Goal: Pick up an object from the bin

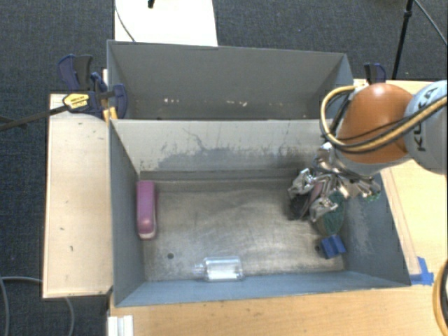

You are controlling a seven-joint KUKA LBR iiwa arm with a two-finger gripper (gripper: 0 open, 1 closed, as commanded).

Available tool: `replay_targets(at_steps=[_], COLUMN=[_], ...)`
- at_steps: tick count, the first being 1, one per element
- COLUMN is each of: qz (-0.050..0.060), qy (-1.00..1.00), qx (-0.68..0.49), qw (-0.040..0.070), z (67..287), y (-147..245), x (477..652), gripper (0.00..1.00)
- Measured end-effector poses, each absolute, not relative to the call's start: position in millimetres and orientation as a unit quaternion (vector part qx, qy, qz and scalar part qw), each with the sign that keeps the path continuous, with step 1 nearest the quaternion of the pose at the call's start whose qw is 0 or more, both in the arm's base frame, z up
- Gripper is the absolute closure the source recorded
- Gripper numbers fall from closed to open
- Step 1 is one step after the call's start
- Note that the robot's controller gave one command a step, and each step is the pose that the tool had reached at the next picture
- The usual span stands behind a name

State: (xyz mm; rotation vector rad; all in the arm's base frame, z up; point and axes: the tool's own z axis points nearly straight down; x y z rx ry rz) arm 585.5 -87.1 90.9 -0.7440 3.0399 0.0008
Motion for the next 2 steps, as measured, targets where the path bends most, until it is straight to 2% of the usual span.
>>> replay_targets(at_steps=[1,2], qz=[0.002,-0.002], qy=[0.955,0.949], qx=[-0.297,-0.314], qw=[0.003,0.004], z=[127,271], y=[-110,-111], x=[577.2,566.0], gripper=[1.0,1.0])
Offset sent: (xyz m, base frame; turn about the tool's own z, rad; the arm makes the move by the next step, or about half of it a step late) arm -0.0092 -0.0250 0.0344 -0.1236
